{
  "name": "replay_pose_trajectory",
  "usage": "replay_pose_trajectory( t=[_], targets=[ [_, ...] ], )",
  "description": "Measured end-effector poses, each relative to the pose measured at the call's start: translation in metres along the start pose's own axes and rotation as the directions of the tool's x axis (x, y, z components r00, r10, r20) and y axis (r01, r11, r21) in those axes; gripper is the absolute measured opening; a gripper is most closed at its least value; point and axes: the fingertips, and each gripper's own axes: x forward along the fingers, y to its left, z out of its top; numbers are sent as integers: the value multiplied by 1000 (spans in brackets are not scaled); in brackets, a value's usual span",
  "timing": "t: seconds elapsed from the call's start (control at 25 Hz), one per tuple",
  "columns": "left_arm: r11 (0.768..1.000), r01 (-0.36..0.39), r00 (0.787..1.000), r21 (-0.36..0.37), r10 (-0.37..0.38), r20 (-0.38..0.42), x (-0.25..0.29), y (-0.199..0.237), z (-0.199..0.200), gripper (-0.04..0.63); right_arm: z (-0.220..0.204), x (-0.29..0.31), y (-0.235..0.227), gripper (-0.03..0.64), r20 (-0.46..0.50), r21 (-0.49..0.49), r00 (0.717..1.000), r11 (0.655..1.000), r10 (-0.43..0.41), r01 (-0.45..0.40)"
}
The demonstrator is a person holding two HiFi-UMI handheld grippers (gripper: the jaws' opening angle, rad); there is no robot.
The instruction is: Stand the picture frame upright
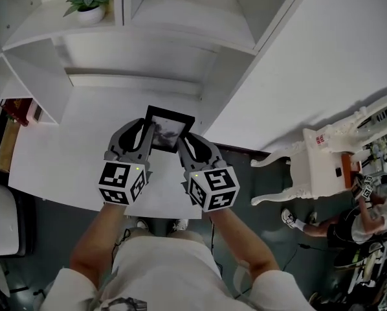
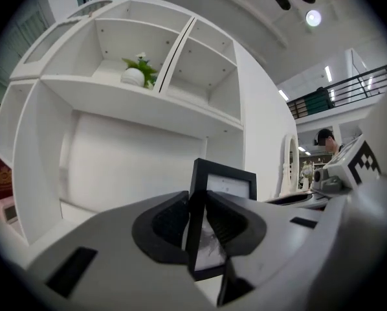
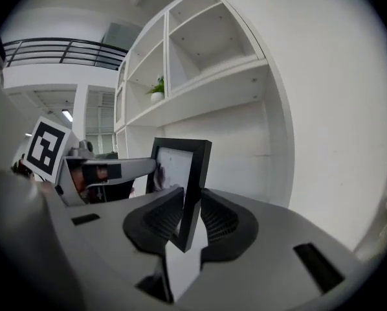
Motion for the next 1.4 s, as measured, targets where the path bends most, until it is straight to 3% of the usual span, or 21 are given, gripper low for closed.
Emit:
replay_pose_trajectory(
  t=[0.24,0.48,0.68,1.4],
  targets=[
    [996,-2,986,91,-13,165,11,-15,106,93,104,-15,-9,89,160,-109,987,994,4,14],
    [987,-23,951,156,-27,307,16,-23,195,92,189,-28,-9,89,284,-190,958,981,25,30],
    [978,-39,926,203,-41,376,19,-30,254,94,241,-35,-9,84,335,-212,941,977,42,32],
    [978,-90,886,190,-9,464,76,-23,359,94,363,-19,-43,83,423,-237,905,957,-54,168]
  ],
)
